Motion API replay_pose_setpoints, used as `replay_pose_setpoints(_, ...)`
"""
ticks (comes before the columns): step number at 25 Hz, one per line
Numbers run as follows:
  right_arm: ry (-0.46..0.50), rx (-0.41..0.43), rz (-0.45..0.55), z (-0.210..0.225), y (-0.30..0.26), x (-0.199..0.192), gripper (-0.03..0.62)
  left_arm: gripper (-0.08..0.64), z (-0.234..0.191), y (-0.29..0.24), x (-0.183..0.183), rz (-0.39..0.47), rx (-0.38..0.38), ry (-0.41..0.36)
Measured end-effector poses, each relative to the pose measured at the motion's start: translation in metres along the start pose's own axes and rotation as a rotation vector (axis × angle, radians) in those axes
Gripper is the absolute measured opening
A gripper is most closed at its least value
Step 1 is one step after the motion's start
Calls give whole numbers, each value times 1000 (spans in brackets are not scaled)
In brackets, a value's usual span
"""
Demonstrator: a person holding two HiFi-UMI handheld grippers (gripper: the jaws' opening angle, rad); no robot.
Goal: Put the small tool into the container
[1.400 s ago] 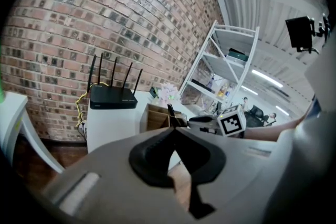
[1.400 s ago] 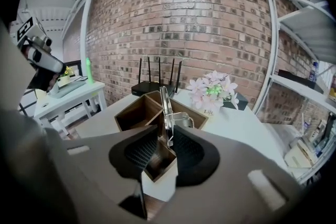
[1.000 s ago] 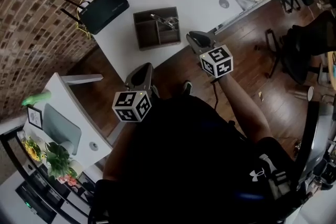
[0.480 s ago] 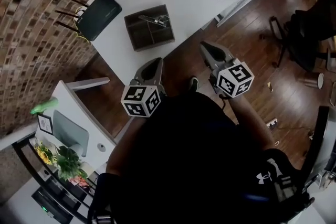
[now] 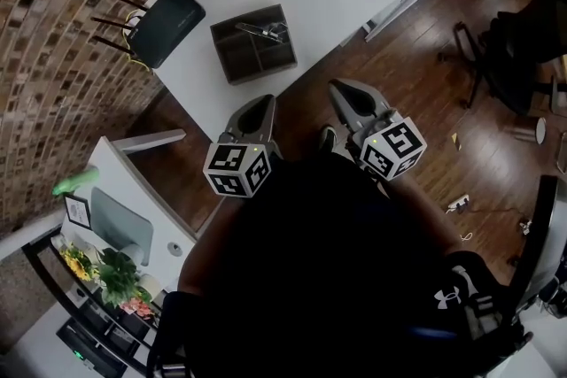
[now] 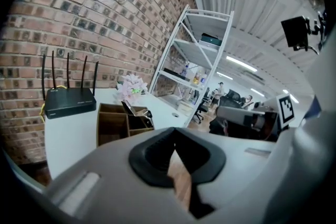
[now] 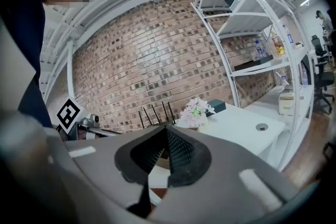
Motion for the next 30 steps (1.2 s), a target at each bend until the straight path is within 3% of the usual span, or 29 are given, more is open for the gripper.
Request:
replay_pose_setpoints(16,23,35,16,-30,-11,17,9,3,-20,18,6,37,12,31)
replay_pose_setpoints(30,23,29,8,-25,-14,11,9,3,-24,16,5,29,17,34)
Point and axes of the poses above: the fingertips, and each gripper's own axes: y backward along the fingers, z to its right, x out of its top, the point moved 2 cm from there along y, backward along the fingers, and after that the axes turned 8 degrees about -x, right-handed, at the moved point
